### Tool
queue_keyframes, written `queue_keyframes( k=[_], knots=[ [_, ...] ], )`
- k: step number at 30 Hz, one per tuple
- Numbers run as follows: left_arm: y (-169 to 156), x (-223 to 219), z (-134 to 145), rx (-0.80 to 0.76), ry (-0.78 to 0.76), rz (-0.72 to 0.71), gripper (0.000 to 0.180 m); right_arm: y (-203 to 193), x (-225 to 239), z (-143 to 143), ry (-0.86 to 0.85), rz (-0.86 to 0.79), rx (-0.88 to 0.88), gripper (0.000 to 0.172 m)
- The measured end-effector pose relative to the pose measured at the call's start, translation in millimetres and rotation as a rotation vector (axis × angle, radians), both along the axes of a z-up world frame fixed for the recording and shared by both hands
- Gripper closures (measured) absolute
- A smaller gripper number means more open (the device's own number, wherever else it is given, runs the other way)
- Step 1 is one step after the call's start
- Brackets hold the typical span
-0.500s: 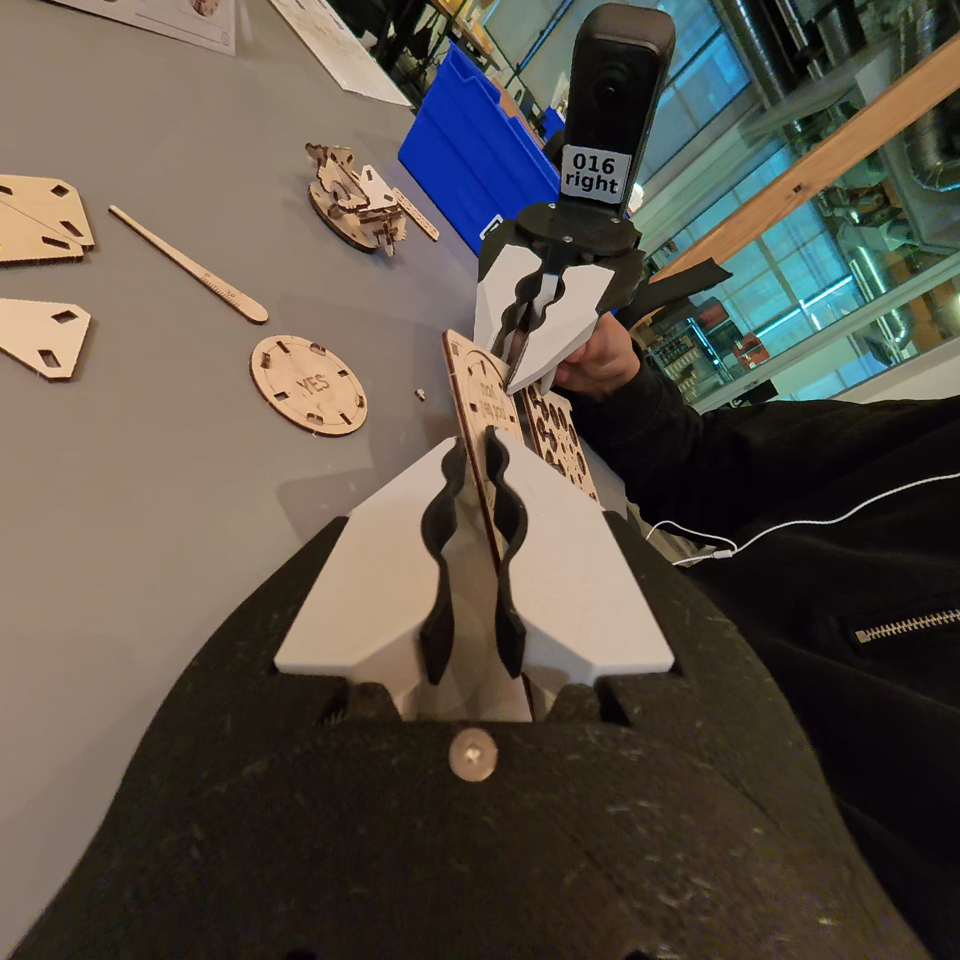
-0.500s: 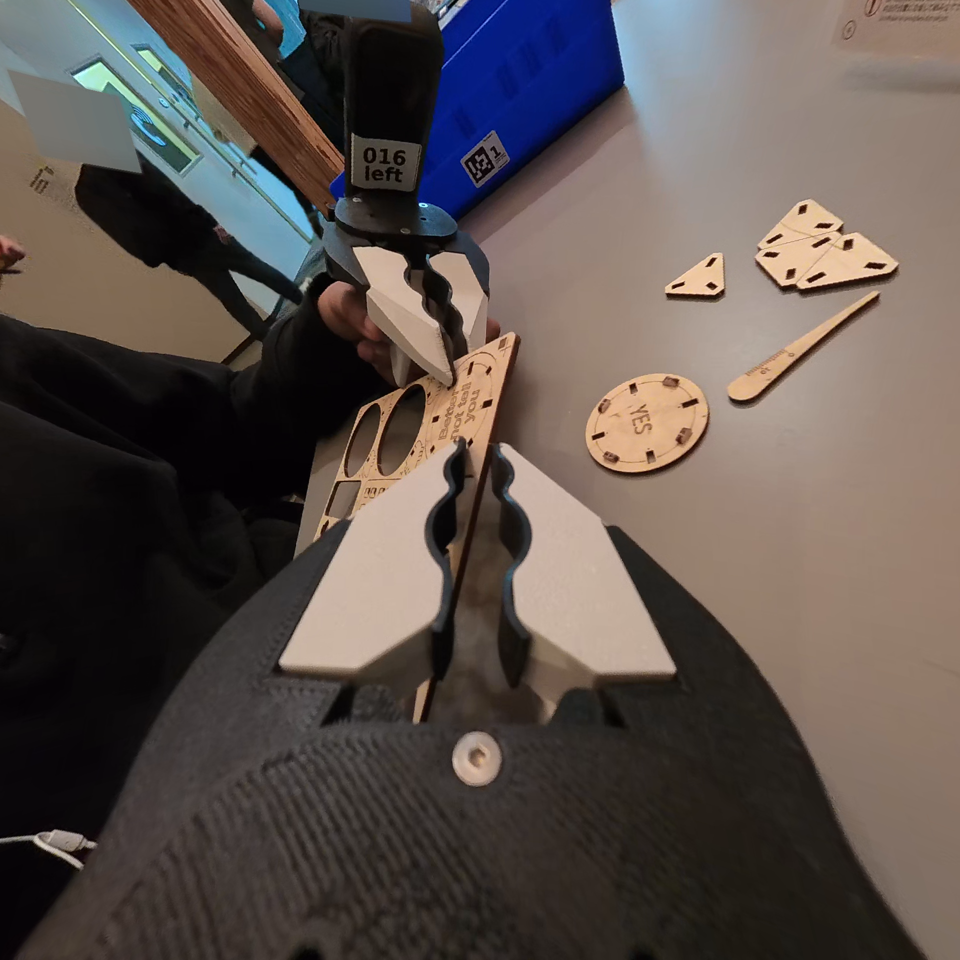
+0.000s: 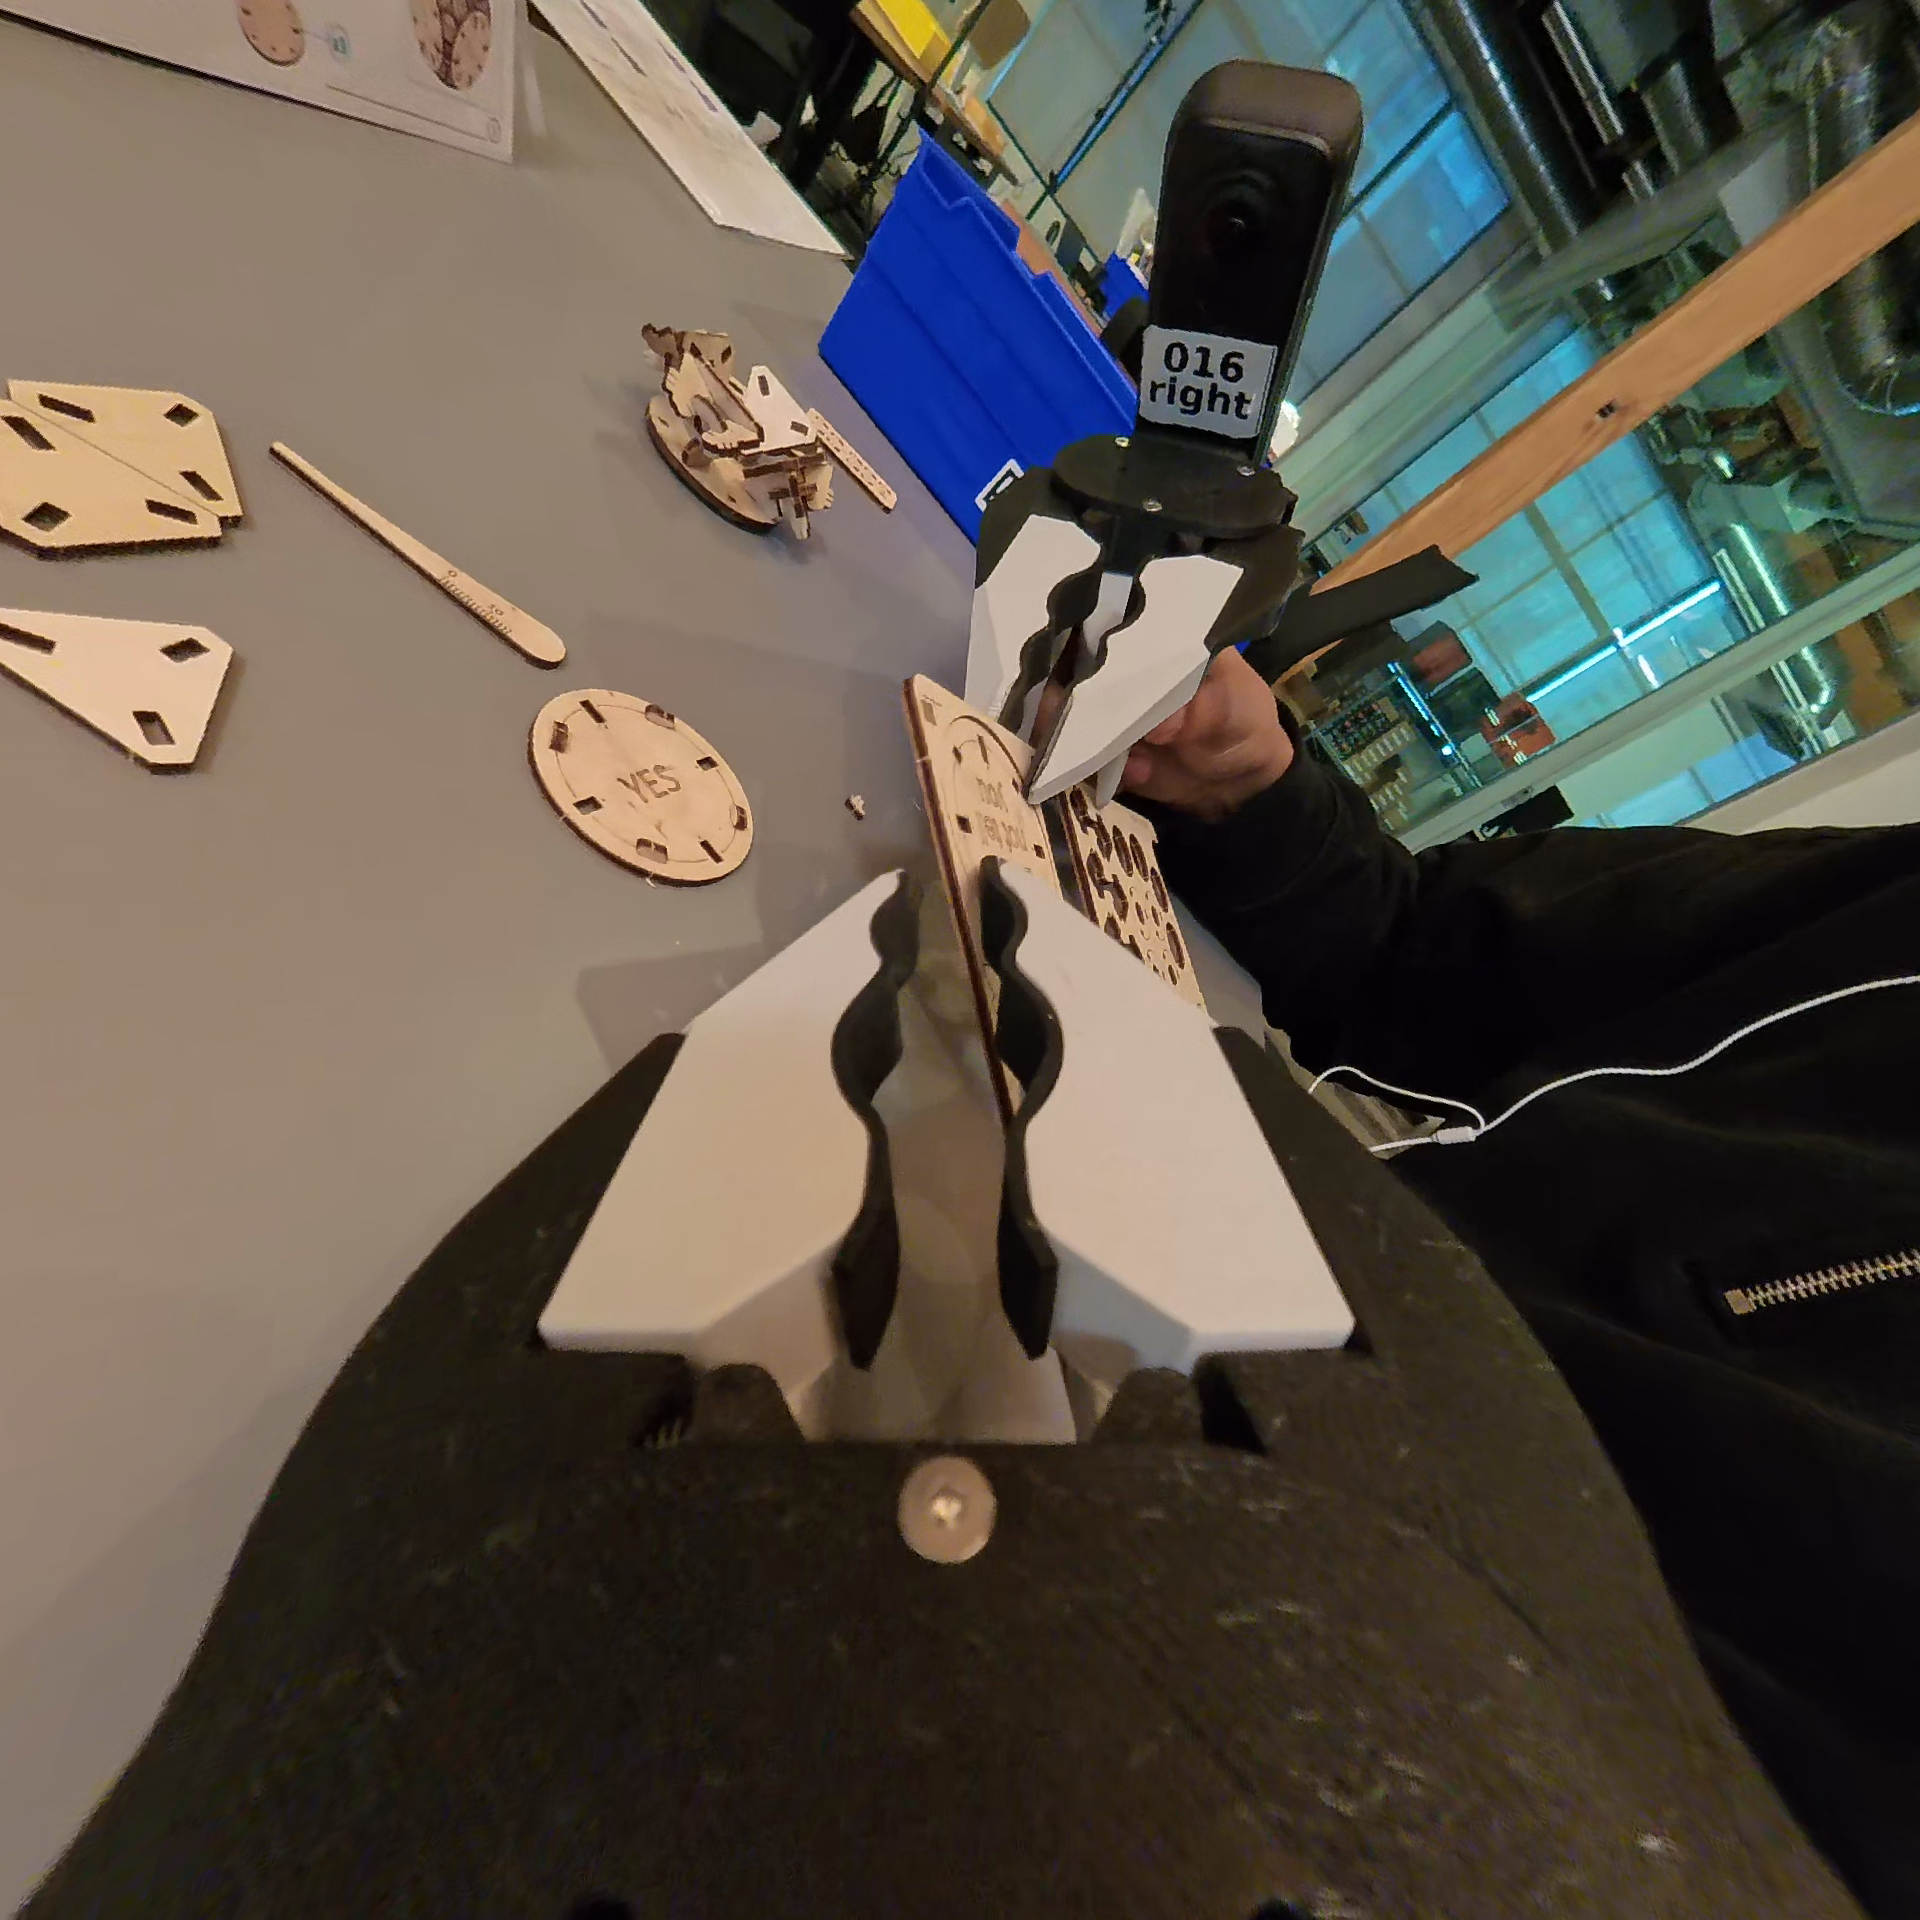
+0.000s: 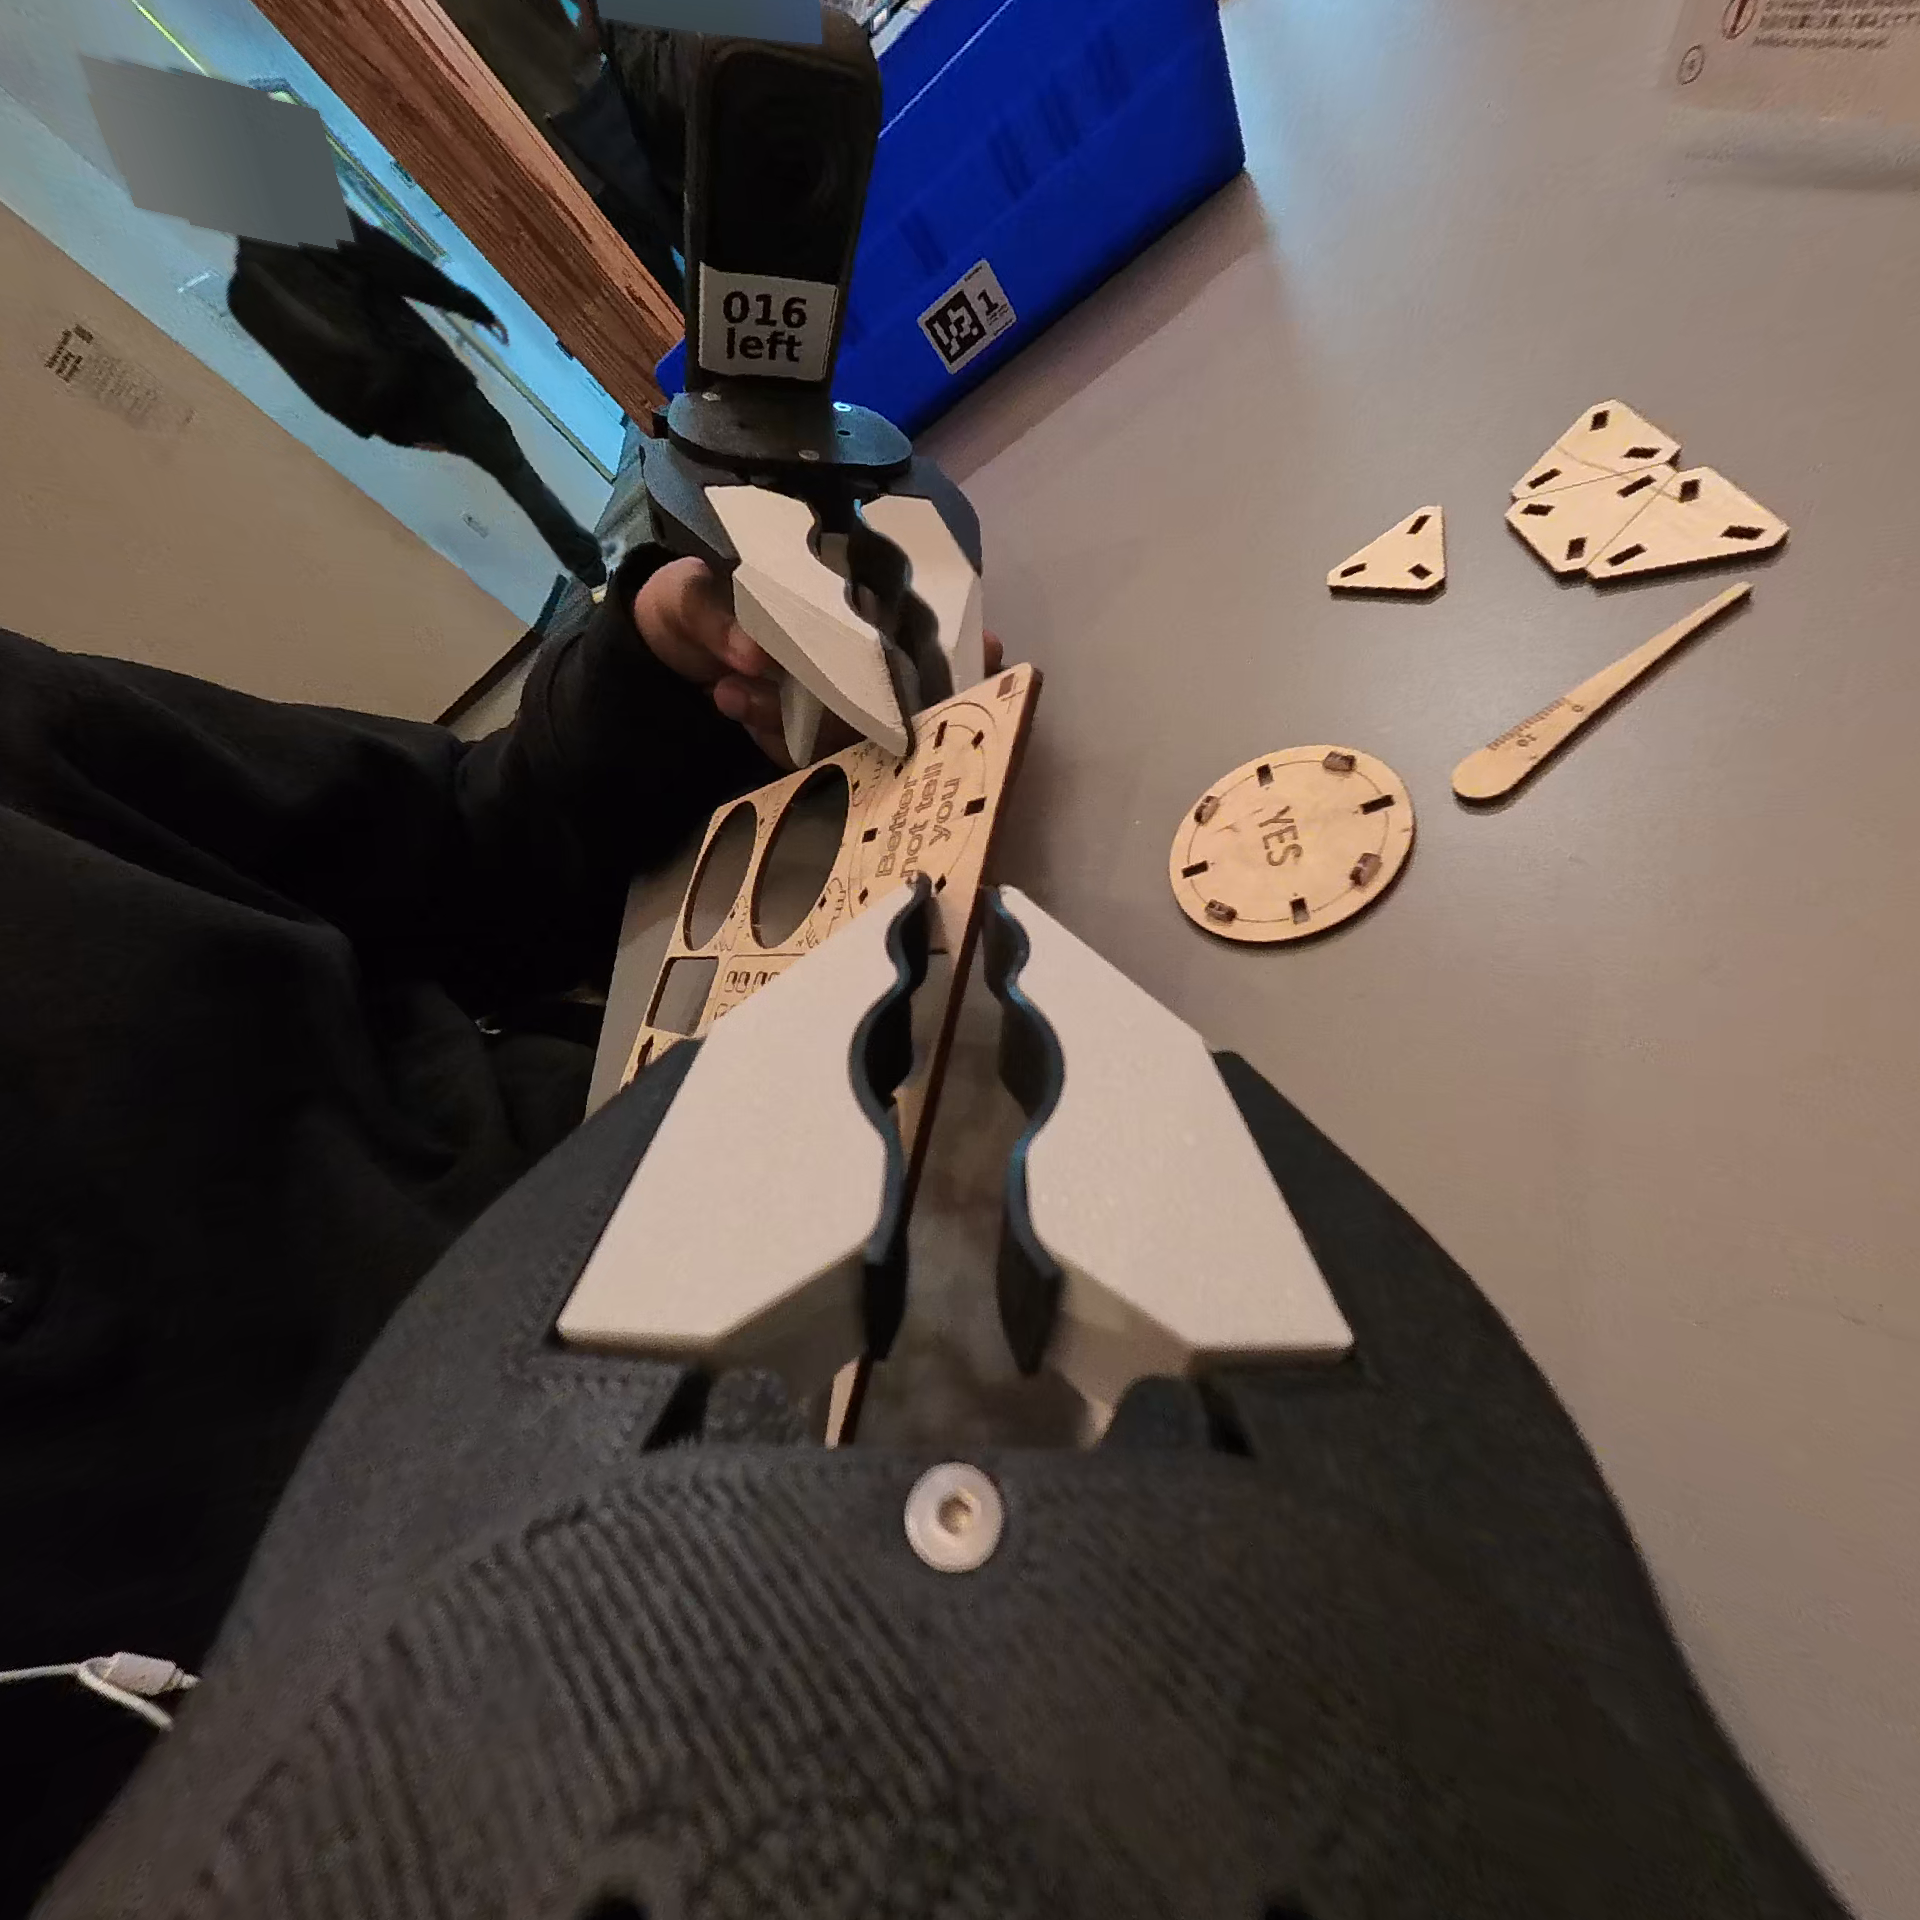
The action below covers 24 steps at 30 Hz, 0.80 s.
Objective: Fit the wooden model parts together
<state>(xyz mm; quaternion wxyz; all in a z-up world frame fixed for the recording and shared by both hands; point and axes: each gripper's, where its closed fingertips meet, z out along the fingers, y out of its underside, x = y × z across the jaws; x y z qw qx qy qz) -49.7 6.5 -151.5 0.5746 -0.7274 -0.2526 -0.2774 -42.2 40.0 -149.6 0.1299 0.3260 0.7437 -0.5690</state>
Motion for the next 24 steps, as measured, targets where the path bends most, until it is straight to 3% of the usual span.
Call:
queue_keyframes(
  k=[6, 15, 24],
  knots=[
    [-0.1, -0.1, 0.4, -0.001, 0.009, 0.004, 0.178, 0.9, -0.5, -1.6, -0.004, -0.004, 0.007, 0.164],
    [1.3, -4.5, -10.8, -0.122, 0.127, 0.051, 0.177, 2.6, -2.8, -10.1, 0.019, -0.025, 0.082, 0.163],
    [0.8, -6.8, -17.1, -0.165, 0.117, 0.073, 0.178, 2.3, -4.1, -15.1, 0.038, -0.036, 0.119, 0.163]
  ],
)
